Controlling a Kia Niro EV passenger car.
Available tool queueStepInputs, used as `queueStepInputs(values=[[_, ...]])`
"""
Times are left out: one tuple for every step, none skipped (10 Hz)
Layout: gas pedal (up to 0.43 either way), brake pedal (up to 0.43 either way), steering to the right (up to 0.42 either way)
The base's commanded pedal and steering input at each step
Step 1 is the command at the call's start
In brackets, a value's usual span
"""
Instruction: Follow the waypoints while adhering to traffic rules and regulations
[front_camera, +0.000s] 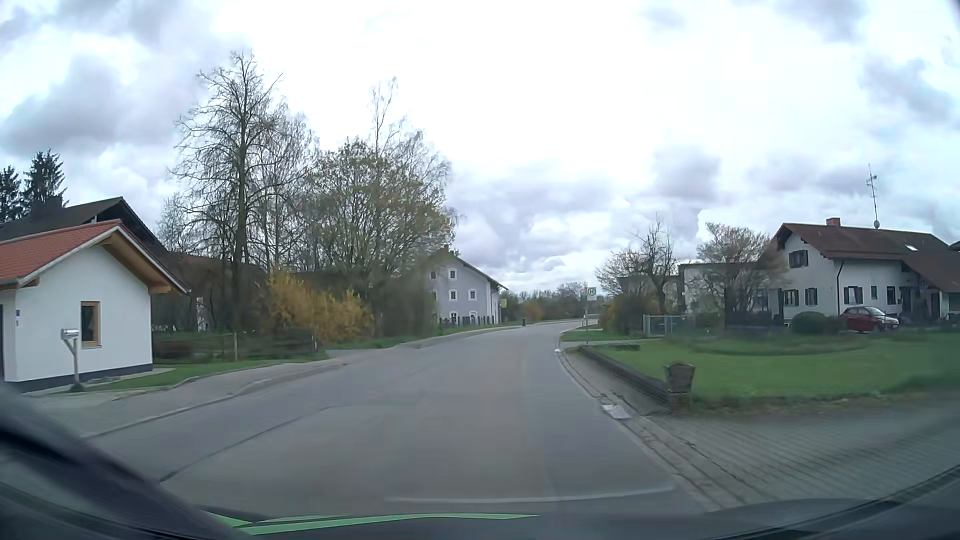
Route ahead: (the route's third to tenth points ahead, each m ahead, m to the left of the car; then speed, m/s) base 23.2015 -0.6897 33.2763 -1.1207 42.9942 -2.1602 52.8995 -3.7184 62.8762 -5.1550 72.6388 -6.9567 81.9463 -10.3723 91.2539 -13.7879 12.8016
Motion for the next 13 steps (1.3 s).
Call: queueStepInputs(values=[[0.130,0.000,0.018],[0.130,0.000,0.018],[0.130,0.000,0.019],[0.130,0.000,0.019],[0.130,0.000,0.020],[0.130,0.000,0.022],[0.130,0.000,0.024],[0.130,0.000,0.025],[0.130,0.000,0.024],[0.118,0.000,0.023],[0.118,0.000,0.023],[0.118,0.000,0.021],[0.118,0.000,0.020]])
